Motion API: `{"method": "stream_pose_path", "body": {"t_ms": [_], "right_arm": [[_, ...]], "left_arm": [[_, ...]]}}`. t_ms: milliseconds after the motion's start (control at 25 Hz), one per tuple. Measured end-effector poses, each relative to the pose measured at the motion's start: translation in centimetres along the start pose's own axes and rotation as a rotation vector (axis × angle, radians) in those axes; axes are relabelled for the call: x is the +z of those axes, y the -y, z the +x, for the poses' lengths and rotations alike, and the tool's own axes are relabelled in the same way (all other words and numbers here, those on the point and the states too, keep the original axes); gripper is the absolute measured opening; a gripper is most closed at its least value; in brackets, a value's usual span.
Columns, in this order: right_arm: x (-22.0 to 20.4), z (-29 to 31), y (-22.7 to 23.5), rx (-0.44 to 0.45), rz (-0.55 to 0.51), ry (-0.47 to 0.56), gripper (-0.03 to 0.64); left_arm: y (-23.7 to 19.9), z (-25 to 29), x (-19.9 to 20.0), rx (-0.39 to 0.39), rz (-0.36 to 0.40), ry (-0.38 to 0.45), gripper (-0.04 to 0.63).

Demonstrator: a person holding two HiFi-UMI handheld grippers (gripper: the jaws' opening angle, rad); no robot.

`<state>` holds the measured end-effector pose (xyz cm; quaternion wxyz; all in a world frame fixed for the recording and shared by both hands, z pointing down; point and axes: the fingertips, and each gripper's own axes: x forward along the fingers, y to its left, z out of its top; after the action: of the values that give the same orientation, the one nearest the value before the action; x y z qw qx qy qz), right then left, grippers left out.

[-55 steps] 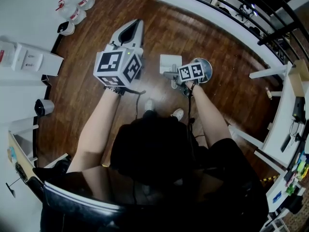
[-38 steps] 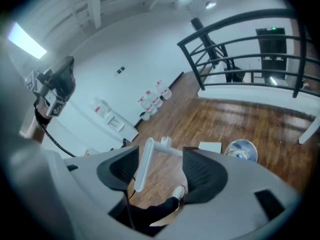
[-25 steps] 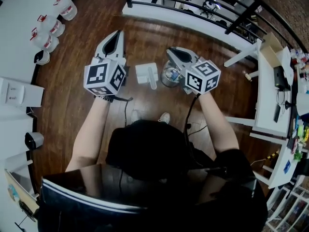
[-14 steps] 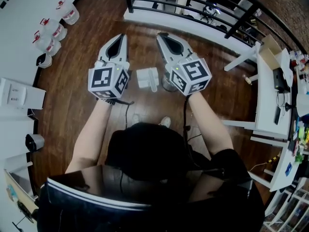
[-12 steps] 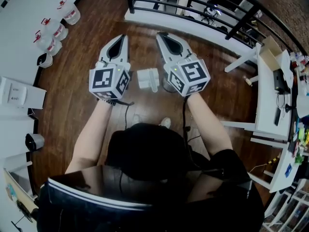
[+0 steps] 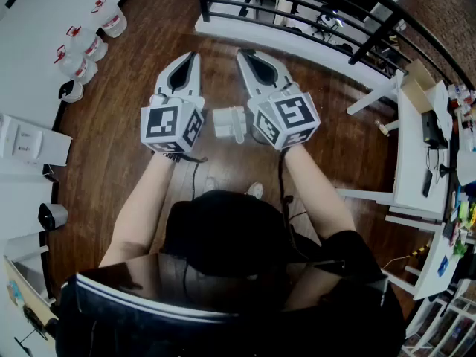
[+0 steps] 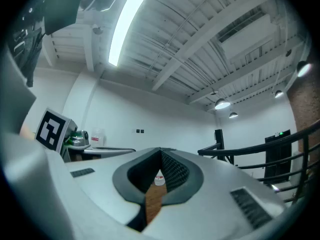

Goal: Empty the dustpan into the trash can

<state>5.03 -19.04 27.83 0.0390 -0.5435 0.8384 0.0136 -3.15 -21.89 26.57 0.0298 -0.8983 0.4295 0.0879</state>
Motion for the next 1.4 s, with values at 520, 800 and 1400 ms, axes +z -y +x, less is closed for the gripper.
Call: {"method": "stream_pose_path", "body": {"t_ms": [520,800,1400], "right_arm": [[0.2,-0.1,2.0,-0.046,0.014,0.013,0.003],[-0.2,0.3,2.6,-0.048,0.018,-0.008,0.003],[-0.9,1.3,2.2,-0.035,0.015,-0.027,0.003]], "left_arm": [[-0.1,1.0,-0.6,-0.005,-0.01,-0.001,0.005],[-0.1,1.5,-0.9,-0.004,-0.011,-0.007,0.005],[-1.0,1.3,-1.3,0.007,-0.014,-0.016,0.005]]}}
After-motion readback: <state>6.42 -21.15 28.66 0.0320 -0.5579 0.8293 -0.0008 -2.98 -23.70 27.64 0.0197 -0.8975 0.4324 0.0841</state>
